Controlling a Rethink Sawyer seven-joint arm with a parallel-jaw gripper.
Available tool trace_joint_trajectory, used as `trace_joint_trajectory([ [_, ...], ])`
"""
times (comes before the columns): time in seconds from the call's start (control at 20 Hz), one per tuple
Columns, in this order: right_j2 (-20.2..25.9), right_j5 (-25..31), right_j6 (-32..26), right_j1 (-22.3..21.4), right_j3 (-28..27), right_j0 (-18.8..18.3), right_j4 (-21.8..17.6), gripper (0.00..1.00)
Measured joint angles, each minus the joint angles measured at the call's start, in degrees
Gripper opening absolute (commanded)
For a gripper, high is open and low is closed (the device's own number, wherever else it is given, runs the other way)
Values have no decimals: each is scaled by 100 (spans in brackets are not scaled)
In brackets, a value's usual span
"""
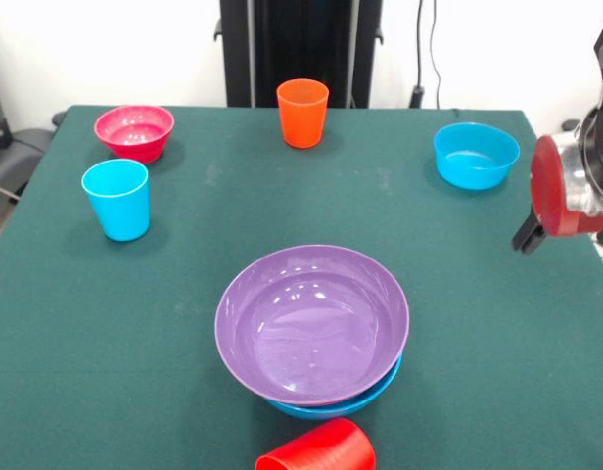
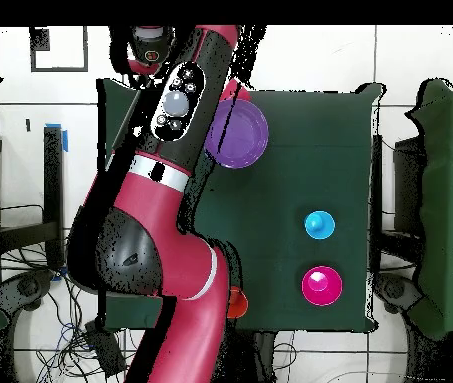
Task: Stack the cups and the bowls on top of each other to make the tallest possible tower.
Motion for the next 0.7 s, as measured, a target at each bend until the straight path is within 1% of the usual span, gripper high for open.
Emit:
trace_joint_trajectory([
  [0.25,-146,-98,0,11,-1,-4,59,100],
  [0.7,-386,-98,-14,12,-2,-8,394,100],
])
